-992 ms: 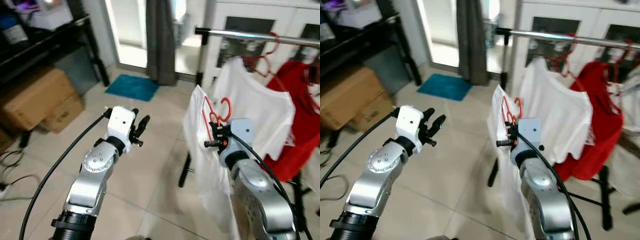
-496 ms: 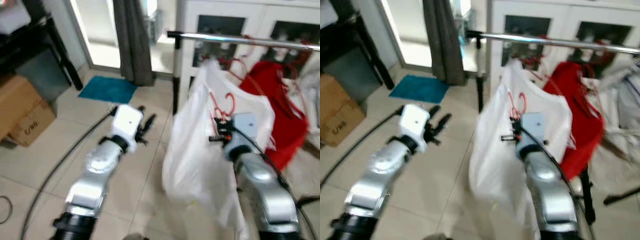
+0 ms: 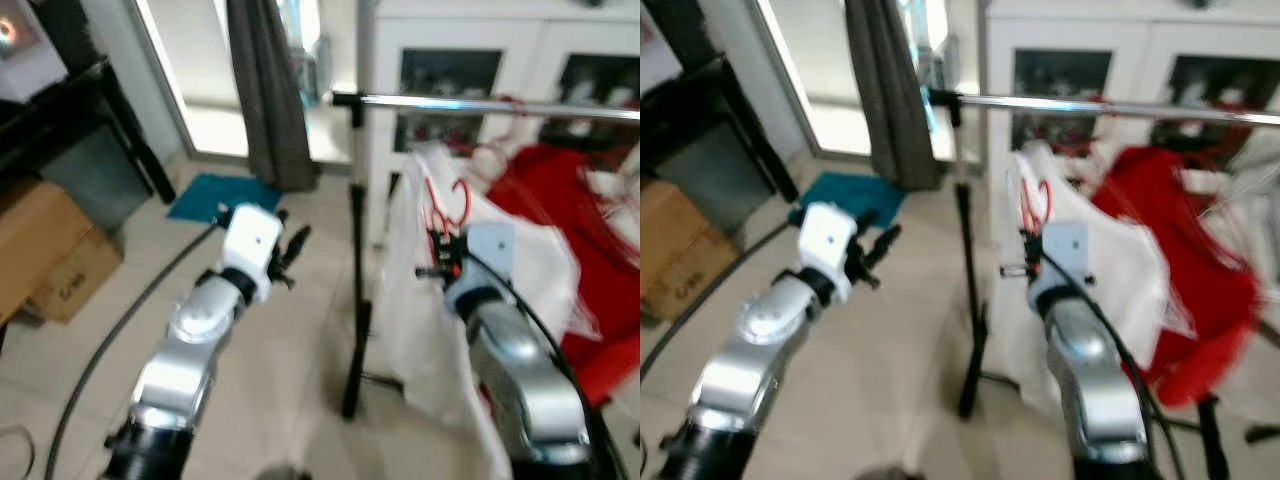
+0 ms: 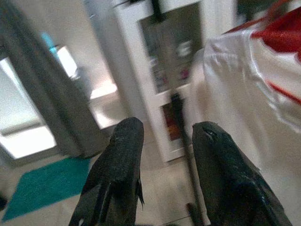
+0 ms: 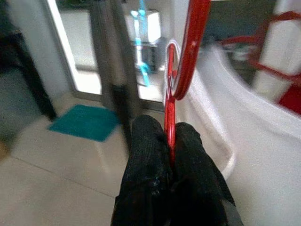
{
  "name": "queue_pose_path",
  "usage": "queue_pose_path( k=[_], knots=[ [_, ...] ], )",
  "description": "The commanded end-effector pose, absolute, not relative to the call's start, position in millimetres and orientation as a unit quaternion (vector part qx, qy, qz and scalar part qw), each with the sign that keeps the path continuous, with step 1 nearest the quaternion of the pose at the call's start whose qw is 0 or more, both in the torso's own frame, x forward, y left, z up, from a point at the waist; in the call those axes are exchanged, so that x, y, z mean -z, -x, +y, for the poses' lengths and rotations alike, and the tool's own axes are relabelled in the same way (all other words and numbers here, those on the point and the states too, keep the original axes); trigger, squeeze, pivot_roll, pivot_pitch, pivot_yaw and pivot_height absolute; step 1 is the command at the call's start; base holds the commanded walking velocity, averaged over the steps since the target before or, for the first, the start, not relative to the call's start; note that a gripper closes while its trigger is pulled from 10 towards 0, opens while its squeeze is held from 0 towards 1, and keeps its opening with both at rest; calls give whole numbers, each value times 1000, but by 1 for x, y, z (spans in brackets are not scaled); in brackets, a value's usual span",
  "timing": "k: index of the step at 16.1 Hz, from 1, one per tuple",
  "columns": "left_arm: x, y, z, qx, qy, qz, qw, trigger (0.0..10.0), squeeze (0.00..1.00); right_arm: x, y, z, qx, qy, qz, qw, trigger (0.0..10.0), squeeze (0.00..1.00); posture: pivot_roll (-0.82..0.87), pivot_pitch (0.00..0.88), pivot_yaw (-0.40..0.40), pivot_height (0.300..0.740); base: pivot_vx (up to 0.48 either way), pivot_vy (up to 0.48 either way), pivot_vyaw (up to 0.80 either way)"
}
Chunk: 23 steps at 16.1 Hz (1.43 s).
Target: Hang hanger
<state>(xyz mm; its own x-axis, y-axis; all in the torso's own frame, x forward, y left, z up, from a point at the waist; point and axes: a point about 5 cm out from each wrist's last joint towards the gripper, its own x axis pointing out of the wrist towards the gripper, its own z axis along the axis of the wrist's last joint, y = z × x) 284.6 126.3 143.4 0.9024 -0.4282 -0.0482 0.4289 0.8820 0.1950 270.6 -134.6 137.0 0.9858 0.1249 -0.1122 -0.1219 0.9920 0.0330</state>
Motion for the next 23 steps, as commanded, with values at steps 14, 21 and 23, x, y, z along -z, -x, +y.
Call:
queue_pose_path(
  k=[14,21,23],
  knots=[
    [-156,-271,108,385,-71,-5,920,10000,0,-183,-309,-145,-48,-2,-12,999,10000,0,15,18,74,740,176,0,0],
    [-161,-264,103,469,-72,5,880,10000,0,-191,-351,-146,-39,9,17,999,10000,0,23,0,81,740,0,0,0],
    [-161,-263,104,470,-73,7,880,10000,0,-190,-358,-145,-39,18,26,999,10000,0,24,0,80,740,0,0,0]
  ],
)
